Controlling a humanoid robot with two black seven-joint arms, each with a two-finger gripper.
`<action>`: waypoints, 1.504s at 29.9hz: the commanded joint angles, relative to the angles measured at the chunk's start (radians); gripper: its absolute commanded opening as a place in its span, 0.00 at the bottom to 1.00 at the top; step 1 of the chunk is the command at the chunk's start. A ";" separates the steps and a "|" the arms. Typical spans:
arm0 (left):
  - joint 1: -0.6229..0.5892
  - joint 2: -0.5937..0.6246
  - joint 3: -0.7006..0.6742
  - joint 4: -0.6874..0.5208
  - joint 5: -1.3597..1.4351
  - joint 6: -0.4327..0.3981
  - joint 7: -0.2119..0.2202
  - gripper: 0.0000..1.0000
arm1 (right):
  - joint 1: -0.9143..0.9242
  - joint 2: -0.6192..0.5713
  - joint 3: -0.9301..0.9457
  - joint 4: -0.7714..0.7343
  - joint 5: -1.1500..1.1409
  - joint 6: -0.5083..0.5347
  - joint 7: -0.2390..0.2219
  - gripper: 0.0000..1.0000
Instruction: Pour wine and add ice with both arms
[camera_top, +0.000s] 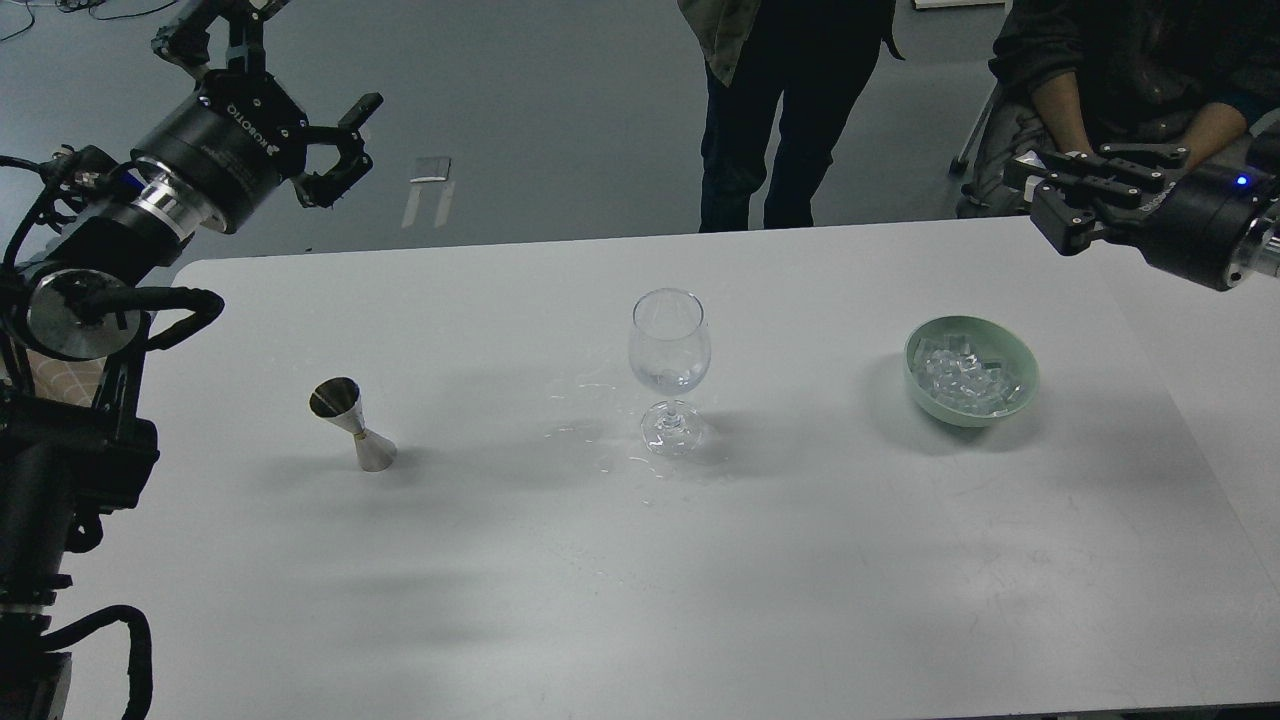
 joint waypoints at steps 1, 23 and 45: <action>-0.012 0.003 0.002 0.000 0.000 0.003 0.000 0.98 | 0.118 0.030 0.000 0.040 0.001 0.068 0.000 0.00; -0.026 0.005 0.003 0.003 0.003 0.008 0.002 0.98 | 0.545 0.394 -0.462 0.044 0.096 0.284 0.000 0.00; -0.026 0.005 0.005 0.001 0.002 0.009 0.002 0.98 | 0.591 0.578 -0.589 -0.121 0.159 0.342 0.000 0.00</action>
